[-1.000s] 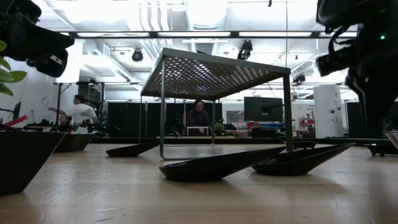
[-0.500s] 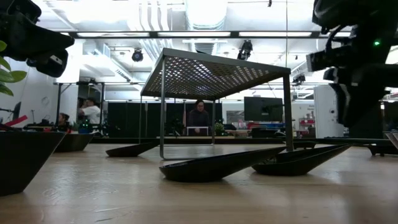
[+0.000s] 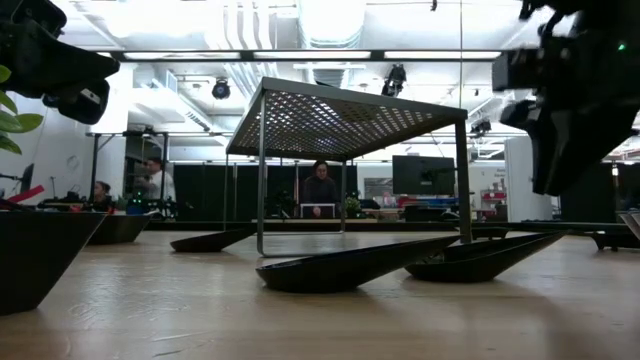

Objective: Pick & Place Mini shaped plates
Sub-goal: Stack the drop-shaped plate on top of the drop-shaped plate on the shelf

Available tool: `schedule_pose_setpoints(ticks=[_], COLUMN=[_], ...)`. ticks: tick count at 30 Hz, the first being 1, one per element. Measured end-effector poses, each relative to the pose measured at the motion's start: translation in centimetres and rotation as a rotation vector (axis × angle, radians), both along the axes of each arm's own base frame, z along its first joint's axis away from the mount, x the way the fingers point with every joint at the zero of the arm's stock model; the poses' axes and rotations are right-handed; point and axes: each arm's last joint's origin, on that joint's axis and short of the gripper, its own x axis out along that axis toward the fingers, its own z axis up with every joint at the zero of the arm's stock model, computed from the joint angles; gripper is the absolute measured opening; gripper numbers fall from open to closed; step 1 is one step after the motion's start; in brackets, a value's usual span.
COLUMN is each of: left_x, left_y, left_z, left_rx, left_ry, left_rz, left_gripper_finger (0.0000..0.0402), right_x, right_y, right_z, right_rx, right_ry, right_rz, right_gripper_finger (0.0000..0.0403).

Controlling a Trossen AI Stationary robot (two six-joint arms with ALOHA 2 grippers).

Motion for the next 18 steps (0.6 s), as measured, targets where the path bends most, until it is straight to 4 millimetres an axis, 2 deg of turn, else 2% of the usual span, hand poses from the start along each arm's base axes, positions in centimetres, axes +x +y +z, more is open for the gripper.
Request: schedule_pose_setpoints(ticks=[11,15,18], left_x=[0.0,0.0,0.0], left_y=[0.0,0.0,0.0], left_z=[0.0,0.0,0.0], left_rx=[0.0,0.0,0.0], left_ry=[0.0,0.0,0.0], left_rz=[0.0,0.0,0.0], left_gripper_finger=[0.0,0.0,0.0], right_x=[1.6,2.3,3.2], right_y=[3.9,5.1,5.7], right_z=[1.8,1.6,1.1], right_rx=[0.159,0.151,0.182], right_ry=[-0.25,-0.313,-0.359], right_rz=[0.256,0.386,0.381], right_gripper_finger=[0.0069,0.0073,0.0076])
